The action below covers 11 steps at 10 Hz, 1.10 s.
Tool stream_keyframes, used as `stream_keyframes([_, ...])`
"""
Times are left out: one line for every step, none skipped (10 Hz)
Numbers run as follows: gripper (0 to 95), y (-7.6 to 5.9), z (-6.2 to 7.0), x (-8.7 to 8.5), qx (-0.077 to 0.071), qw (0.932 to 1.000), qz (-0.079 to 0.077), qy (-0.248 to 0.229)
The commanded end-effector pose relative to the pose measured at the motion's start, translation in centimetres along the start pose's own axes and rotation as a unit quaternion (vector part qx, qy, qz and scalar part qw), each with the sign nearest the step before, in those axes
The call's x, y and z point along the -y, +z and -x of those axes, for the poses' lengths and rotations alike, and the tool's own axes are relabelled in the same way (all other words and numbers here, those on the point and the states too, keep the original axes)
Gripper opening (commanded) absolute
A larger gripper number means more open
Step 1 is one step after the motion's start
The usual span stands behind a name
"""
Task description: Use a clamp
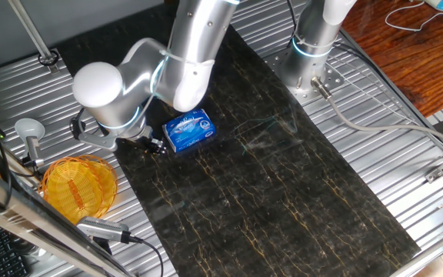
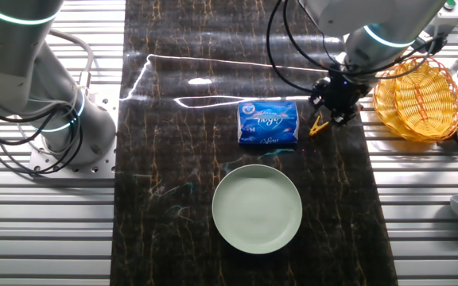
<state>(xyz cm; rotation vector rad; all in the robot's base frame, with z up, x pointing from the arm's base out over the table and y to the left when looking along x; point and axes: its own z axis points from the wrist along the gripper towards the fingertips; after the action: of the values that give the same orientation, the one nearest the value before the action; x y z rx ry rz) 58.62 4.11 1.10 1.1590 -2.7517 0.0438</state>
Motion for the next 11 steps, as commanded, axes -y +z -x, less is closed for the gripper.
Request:
stream_keyframes([38.0, 0.23, 0.03, 0.04, 0.001, 1.0, -0.001, 0.001])
stream_keyframes([38.0, 0.31, 0.04, 0.04, 0.002, 1.0, -0.002, 0.001])
stream_keyframes([38.0, 0.37, 0.05, 0.04, 0.003, 1.0, -0.003, 0.003])
stream_keyframes([19.0, 0.39, 0.05, 0.05, 0.005, 1.0, -0.003, 0.006])
stream_keyframes([0.0, 0.4, 0.05, 0.05, 0.005, 1.0, -0.004, 0.007])
stream_keyframes([0.0, 0.4, 0.05, 0.05, 0.005, 1.0, -0.005, 0.006])
stream_keyframes([0.0, 0.39, 0.05, 0.05, 0.005, 1.0, -0.006, 0.004])
stream_keyframes([0.0, 0.38, 0.04, 0.04, 0.005, 1.0, -0.006, 0.004])
stream_keyframes([0.0, 0.29, 0.02, 0.05, 0.007, 0.9999, -0.007, 0.005])
stream_keyframes([0.0, 0.14, -0.02, 0.06, 0.008, 0.9999, -0.008, 0.006])
stream_keyframes([0.0, 0.0, -0.07, 0.08, 0.009, 0.9999, -0.009, 0.008])
